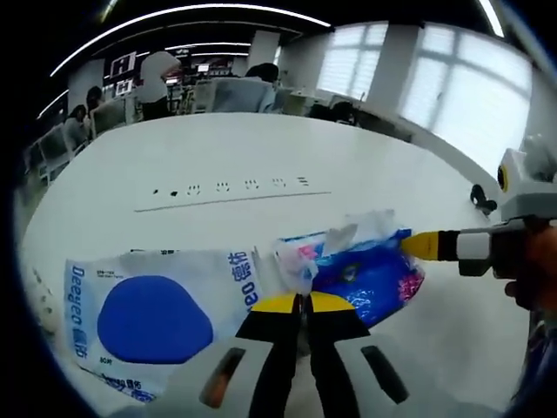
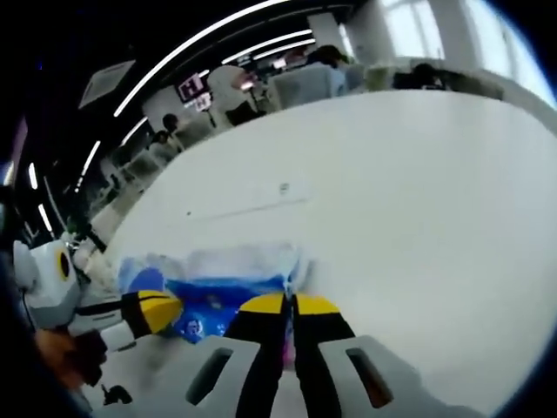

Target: Arrange the tabletop items into an orderly group along one side of the table until the central work area is clear of visible clutter.

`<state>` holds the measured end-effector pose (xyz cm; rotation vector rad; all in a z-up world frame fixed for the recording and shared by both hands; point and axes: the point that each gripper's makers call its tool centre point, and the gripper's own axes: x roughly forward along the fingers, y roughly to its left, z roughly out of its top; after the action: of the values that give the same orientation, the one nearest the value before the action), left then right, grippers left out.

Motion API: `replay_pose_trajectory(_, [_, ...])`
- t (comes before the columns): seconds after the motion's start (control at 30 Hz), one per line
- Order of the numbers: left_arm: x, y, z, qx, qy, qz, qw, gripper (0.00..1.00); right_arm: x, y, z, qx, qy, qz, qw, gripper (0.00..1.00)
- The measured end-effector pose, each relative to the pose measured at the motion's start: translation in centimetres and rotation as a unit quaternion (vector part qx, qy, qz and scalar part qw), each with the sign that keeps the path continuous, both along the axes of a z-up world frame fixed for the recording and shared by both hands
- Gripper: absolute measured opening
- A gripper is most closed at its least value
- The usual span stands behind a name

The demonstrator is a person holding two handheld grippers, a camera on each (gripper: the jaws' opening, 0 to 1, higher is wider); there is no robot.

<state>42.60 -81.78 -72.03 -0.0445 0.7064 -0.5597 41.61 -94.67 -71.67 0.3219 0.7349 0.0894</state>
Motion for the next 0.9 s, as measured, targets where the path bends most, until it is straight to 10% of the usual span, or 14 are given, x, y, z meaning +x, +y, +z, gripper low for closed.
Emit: replay_pose_trajectory(0.9, [-0.4, 0.2, 0.5, 0.013, -0.001, -0.009, 0.9999, 0.12, -0.7, -0.7, 1.2, -0.036, -0.019, -0.004, 0.9992, 0.19])
